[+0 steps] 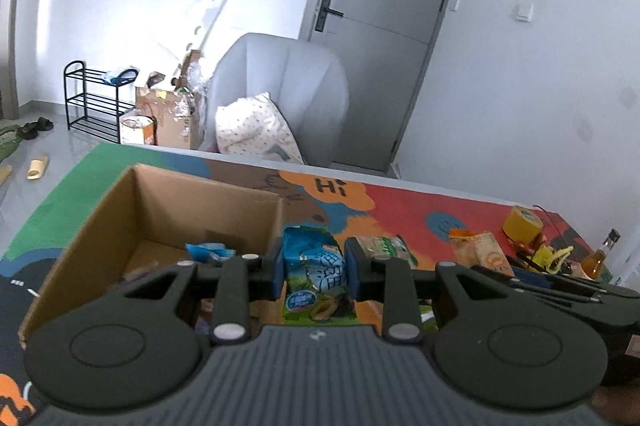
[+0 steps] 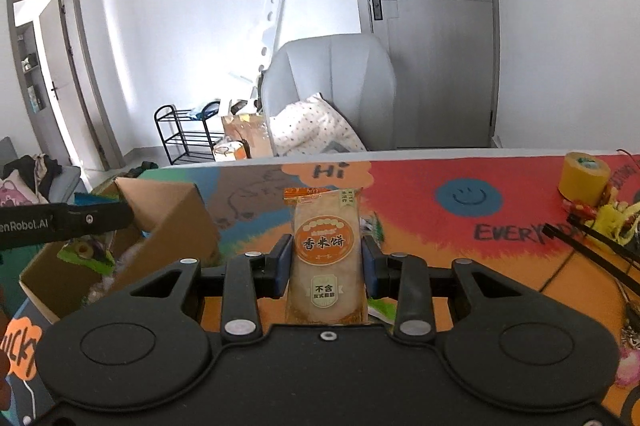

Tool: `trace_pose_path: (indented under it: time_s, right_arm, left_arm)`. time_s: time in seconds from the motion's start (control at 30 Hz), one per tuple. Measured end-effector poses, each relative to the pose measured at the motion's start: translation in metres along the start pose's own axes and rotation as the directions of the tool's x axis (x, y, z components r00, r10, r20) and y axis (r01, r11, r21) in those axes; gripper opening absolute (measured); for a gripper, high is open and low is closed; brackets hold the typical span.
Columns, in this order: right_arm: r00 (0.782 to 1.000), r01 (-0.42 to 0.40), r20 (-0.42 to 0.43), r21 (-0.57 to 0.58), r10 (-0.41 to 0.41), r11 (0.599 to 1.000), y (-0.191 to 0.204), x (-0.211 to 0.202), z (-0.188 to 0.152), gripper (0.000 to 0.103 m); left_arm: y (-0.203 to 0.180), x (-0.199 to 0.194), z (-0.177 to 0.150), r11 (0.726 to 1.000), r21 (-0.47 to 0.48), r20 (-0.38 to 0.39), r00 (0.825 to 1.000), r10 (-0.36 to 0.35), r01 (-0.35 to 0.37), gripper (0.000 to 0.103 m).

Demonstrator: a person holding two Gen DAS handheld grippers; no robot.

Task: Organize snacks
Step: 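Lift and carry the blue bag and rice-cake pack with both tools over the box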

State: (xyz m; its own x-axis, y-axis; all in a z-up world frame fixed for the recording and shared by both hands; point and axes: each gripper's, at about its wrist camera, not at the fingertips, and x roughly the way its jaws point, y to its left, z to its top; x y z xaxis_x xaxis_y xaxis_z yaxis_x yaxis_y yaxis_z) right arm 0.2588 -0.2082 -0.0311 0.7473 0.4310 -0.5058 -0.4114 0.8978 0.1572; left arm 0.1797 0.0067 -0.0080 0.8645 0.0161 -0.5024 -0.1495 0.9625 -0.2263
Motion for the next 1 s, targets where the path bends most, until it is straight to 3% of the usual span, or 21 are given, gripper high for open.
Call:
trace_pose_path:
  time_s: [0.2,0.6,1.0]
  right_arm:
    - [1.0,-0.008,0.023,0.008,0.008,1.0,0.015,0.001,0.006,0.034]
    - [0.992,-0.114,0.051,-0.013,0.115,0.993,0.05,0.009,0.016,0.034]
    - [0.979,-0.203,0.029,-0.035,0.204,0.978,0.082,0.027,0.025,0.034]
  left_arm:
    - [0.021,-0.008,0.001,0.999,-0.032,0.019,0.999,0.031,-0.031,0.029]
    - [0.056,-0.02,0.006,0.992,-0.088,0.042,0.995,0.09,-0.086,0.029]
    - [0.082,-0.021,0.009,0.985,-0.127,0.036,0.991,0.126,-0.121,0.029]
